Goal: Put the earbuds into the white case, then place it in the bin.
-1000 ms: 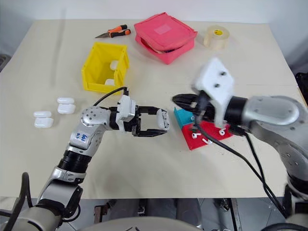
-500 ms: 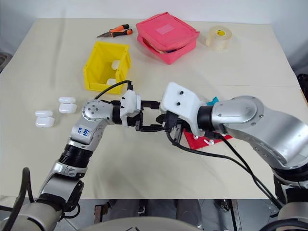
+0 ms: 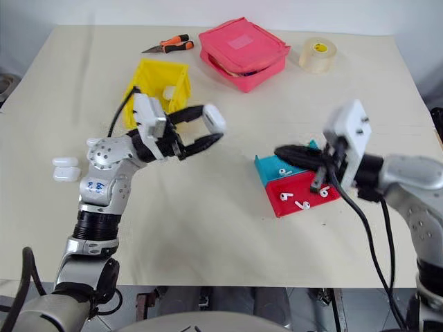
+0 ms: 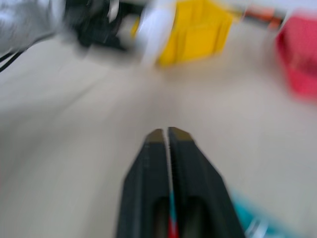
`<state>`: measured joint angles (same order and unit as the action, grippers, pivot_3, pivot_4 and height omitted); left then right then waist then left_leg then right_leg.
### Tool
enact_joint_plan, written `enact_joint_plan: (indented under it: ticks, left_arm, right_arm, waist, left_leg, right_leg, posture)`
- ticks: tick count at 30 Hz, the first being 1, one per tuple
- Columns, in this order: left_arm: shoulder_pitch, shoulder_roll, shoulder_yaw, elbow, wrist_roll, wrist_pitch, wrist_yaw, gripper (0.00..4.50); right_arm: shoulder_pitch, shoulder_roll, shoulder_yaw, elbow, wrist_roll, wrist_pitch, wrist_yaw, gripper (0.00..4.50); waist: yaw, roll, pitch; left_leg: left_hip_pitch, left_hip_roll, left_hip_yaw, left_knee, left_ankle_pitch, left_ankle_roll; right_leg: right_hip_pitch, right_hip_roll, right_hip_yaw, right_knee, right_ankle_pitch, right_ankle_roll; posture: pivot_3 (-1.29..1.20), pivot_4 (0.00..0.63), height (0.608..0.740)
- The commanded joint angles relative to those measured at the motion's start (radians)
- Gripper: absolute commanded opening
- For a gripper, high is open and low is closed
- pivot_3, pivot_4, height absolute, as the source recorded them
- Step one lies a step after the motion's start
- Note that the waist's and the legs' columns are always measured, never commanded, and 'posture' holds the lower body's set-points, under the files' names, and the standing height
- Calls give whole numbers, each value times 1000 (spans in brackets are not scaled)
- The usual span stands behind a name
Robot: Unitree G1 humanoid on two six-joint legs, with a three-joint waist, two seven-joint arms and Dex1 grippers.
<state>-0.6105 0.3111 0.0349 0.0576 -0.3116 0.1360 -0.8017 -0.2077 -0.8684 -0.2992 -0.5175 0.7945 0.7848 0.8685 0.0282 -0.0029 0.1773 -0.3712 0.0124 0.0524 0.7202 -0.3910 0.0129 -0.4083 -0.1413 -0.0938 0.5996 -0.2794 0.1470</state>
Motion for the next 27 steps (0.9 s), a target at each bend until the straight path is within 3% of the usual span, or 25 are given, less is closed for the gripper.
enact_joint_plan:
  ticks: [1, 7, 11, 17, 22, 27]
  left_arm:
    - [-7, -8, 72, -2, 13, -13, 135, 2776]
    - [-10, 26, 170, 1, 56, 1, 339, 2776]
    - [18, 75, 206, -25, 64, 61, 401, 2776]
    - [-53, 138, 178, 168, 135, 100, 456, 2776]
    - [-144, 137, 136, 343, 144, -13, 371, 4359]
    - [-130, 172, 156, 291, 95, -6, 294, 4470]
  right_arm:
    - [78, 4, -85, 25, 11, -86, 91, 1275]
    - [154, 52, -162, 73, 57, -182, 177, 3382]
    - [177, 37, -188, 118, 42, -204, 199, 4471]
    - [155, 31, -161, 155, 17, -220, 199, 4471]
    - [118, 33, -129, 161, 4, -217, 193, 4500]
    - [99, 26, -122, 171, -3, -214, 199, 4500]
  waist:
    - [-2, 0, 0]
    - [-4, 0, 0]
    - [-4, 0, 0]
    - [3, 0, 0]
    - [0, 0, 0]
    - [-5, 0, 0]
  left_leg:
    - [1, 0, 0, 0, 0, 0]
    - [3, 2, 0, 0, 1, -2]
    - [3, 2, 0, 0, 1, -2]
    - [3, 1, 0, 1, 1, -2]
    - [2, 1, 0, 1, 1, -2]
    - [2, 1, 1, -1, 1, -2]
  right_leg:
    - [0, 0, 0, 0, 0, 0]
    - [0, 2, 0, 2, 0, 0]
    - [0, 1, 1, 2, 0, 0]
    - [1, 1, 0, 2, 0, 0]
    - [1, 1, 0, 2, 0, 0]
    - [0, 1, -1, 1, 0, 0]
  posture:
    - [0, 150, 740]
    - [0, 150, 740]
    - [0, 150, 740]
    - [0, 150, 740]
    - [0, 150, 740]
    - [0, 150, 740]
